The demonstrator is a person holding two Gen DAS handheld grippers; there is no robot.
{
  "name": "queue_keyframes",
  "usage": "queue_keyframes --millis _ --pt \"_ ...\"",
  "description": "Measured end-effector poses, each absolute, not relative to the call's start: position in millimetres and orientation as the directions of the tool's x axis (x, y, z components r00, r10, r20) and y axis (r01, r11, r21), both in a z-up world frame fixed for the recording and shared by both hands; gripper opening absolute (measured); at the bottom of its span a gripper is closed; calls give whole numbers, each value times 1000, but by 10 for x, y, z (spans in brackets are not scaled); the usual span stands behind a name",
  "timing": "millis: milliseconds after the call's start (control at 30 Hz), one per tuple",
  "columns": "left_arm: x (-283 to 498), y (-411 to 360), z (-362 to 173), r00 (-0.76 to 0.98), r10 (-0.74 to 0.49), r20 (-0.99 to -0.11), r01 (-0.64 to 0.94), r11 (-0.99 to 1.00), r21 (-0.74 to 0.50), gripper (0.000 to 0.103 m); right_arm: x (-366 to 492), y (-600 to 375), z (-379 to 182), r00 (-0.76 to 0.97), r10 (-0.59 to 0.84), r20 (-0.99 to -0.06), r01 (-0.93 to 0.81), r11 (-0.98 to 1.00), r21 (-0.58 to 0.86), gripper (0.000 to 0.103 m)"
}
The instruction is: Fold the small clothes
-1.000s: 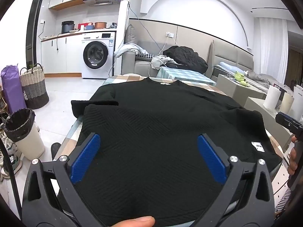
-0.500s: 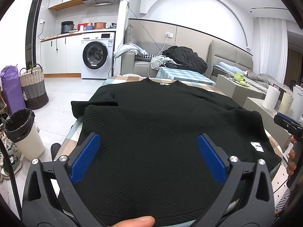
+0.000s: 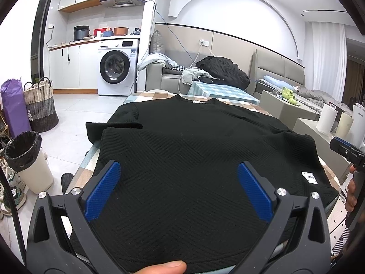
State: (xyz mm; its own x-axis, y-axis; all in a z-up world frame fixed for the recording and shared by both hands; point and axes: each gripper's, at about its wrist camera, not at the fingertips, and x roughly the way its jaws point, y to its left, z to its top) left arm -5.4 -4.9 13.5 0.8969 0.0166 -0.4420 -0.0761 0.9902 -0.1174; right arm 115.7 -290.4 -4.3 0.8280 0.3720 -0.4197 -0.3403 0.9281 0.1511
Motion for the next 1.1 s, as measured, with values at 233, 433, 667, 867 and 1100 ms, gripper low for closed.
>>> queue_keyframes --millis 233,433,667,867,1100 --pt "-61 -38 132 897 14 -442 -74 990 -119 102 1156 -2910 -45 828 371 -420 -340 928 150 103" --pt "-44 -23 112 897 13 -441 -74 990 -121 102 1159 -2907 -45 827 372 -421 -341 928 151 103" --pt "-51 -5 137 899 14 -439 -78 989 -126 102 1168 -2906 -55 824 376 -424 -342 926 157 103" --pt "-25 23 221 903 12 -429 -78 987 -138 102 1192 -2942 -55 824 360 -437 -319 933 168 103" --pt "12 48 268 898 12 -439 -79 988 -135 102 1218 -3009 0 813 373 -446 -297 926 234 103"
